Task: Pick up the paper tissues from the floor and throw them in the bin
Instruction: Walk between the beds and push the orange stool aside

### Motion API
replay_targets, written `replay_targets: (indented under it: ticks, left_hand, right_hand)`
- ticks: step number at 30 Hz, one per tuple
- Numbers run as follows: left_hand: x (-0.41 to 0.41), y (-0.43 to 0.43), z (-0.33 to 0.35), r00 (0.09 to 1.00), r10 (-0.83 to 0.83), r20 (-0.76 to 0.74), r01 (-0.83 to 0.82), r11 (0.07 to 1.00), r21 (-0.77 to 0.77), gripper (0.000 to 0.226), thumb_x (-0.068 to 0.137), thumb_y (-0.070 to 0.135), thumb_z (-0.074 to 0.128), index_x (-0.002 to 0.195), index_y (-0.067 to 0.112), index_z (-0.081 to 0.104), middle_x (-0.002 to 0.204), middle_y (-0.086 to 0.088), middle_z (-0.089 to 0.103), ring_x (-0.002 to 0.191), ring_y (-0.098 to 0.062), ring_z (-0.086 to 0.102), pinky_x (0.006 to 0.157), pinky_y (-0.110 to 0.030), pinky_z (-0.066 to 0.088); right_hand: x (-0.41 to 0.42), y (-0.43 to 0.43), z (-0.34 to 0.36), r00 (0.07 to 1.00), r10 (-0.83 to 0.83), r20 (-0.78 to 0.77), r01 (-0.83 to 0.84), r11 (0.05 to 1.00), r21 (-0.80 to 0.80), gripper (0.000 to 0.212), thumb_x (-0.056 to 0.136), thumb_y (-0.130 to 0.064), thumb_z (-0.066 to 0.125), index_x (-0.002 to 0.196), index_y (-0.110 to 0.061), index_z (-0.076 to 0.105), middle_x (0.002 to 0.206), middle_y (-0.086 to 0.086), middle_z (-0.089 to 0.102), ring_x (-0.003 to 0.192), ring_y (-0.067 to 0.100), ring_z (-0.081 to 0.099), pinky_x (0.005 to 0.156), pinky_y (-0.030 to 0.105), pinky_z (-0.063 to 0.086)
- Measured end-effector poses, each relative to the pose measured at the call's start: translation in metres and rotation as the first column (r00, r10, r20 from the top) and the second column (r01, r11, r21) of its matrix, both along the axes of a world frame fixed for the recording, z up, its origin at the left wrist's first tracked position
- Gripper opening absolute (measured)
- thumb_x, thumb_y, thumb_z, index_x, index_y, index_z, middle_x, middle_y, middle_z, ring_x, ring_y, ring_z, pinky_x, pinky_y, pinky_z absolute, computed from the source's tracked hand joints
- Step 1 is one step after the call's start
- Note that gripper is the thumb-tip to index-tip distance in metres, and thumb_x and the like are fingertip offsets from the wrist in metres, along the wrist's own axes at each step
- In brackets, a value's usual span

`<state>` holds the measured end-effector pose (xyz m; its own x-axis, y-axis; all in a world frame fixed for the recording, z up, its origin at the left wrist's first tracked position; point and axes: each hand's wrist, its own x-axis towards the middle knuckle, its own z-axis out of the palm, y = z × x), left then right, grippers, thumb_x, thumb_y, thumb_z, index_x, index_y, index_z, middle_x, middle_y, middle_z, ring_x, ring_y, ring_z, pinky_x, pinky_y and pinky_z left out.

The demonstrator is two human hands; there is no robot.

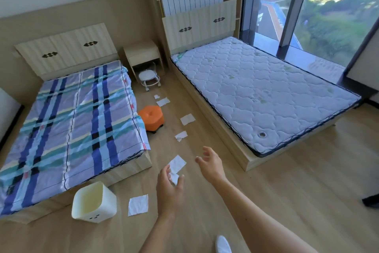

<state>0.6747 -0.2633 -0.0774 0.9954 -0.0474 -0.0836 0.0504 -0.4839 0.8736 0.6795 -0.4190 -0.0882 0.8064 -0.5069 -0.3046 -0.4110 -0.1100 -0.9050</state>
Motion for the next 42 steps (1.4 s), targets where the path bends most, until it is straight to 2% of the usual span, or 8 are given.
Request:
replay_targets:
  ticks: [11,15,26,29,31,34,38,42]
  left_hand:
    - [0.201,-0.082,0.015,0.996,0.091,0.007,-0.09,0.99,-0.11,0.051,0.089,0.023,0.064,0.137,0.018,0.047,0.137,0.0,0.054,0.124,-0.015,0.052,0.093,-0.023,0.038]
    - [0.297,-0.11,0.003,0.997,0.08,-0.014,-0.082,0.99,-0.119,0.049,0.09,0.021,0.063,0.137,0.014,0.048,0.137,-0.002,0.055,0.124,-0.016,0.052,0.081,-0.01,0.037]
    - [0.514,-0.171,-0.009,0.996,0.034,-0.084,-0.046,0.989,-0.141,0.047,0.089,0.027,0.062,0.134,0.021,0.049,0.133,0.003,0.056,0.121,-0.012,0.053,0.084,-0.013,0.039]
    - [0.565,-0.185,-0.024,0.99,0.087,-0.113,-0.102,0.986,-0.129,0.045,0.089,0.027,0.062,0.133,0.021,0.05,0.133,0.001,0.056,0.12,-0.013,0.054,0.091,-0.023,0.041]
    - [0.594,-0.192,-0.036,0.985,0.122,-0.121,-0.136,0.984,-0.113,0.045,0.09,0.026,0.062,0.133,0.02,0.05,0.133,0.0,0.056,0.118,-0.013,0.054,0.085,-0.018,0.04]
    - [0.648,-0.208,-0.058,0.973,0.189,-0.13,-0.201,0.976,-0.087,0.046,0.09,0.026,0.062,0.134,0.019,0.049,0.134,-0.001,0.056,0.119,-0.015,0.054,0.079,-0.013,0.038]
    - [0.72,-0.233,-0.077,0.941,0.308,-0.14,-0.318,0.946,-0.058,0.044,0.09,0.022,0.063,0.132,0.016,0.049,0.133,-0.006,0.057,0.121,-0.022,0.055,0.093,-0.03,0.044]
    - [0.776,-0.252,-0.077,0.902,0.406,-0.148,-0.411,0.911,-0.01,0.044,0.09,0.023,0.063,0.131,0.017,0.049,0.131,-0.004,0.058,0.119,-0.021,0.057,0.092,-0.029,0.043]
  right_hand:
    - [0.182,-0.061,-0.005,0.996,0.067,0.066,-0.067,0.998,-0.009,0.055,0.088,-0.024,0.067,0.14,-0.018,0.052,0.131,0.001,0.062,0.107,0.011,0.061,0.08,0.02,0.046]
    - [0.272,-0.088,-0.013,0.996,0.075,0.055,-0.074,0.997,-0.025,0.054,0.088,-0.022,0.068,0.14,-0.017,0.053,0.132,0.002,0.063,0.106,0.012,0.062,0.089,0.027,0.051]
    - [0.473,-0.165,-0.015,1.0,0.021,0.02,-0.02,0.998,-0.055,0.054,0.09,-0.027,0.069,0.14,-0.018,0.053,0.13,0.005,0.064,0.105,0.014,0.062,0.086,0.026,0.05]
    - [0.53,-0.186,-0.029,1.0,0.03,-0.008,-0.031,0.998,-0.05,0.052,0.09,-0.025,0.067,0.139,-0.018,0.054,0.129,0.005,0.064,0.103,0.012,0.06,0.075,0.011,0.043]
    - [0.563,-0.198,-0.04,0.998,0.061,-0.035,-0.062,0.998,-0.032,0.051,0.091,-0.025,0.067,0.14,-0.018,0.054,0.129,0.004,0.064,0.104,0.01,0.06,0.072,0.006,0.039]
    - [0.624,-0.22,-0.062,0.991,0.123,-0.056,-0.123,0.992,-0.004,0.049,0.091,-0.025,0.066,0.138,-0.018,0.054,0.126,0.001,0.064,0.105,0.009,0.06,0.072,0.006,0.039]
    - [0.71,-0.255,-0.09,0.965,0.242,-0.103,-0.242,0.97,0.019,0.049,0.092,-0.025,0.065,0.139,-0.018,0.052,0.13,0.002,0.062,0.107,0.011,0.06,0.073,0.009,0.04]
    - [0.788,-0.285,-0.1,0.921,0.354,-0.161,-0.357,0.934,0.012,0.05,0.093,-0.027,0.064,0.14,-0.016,0.052,0.135,0.005,0.061,0.105,0.009,0.058,0.07,0.006,0.038]
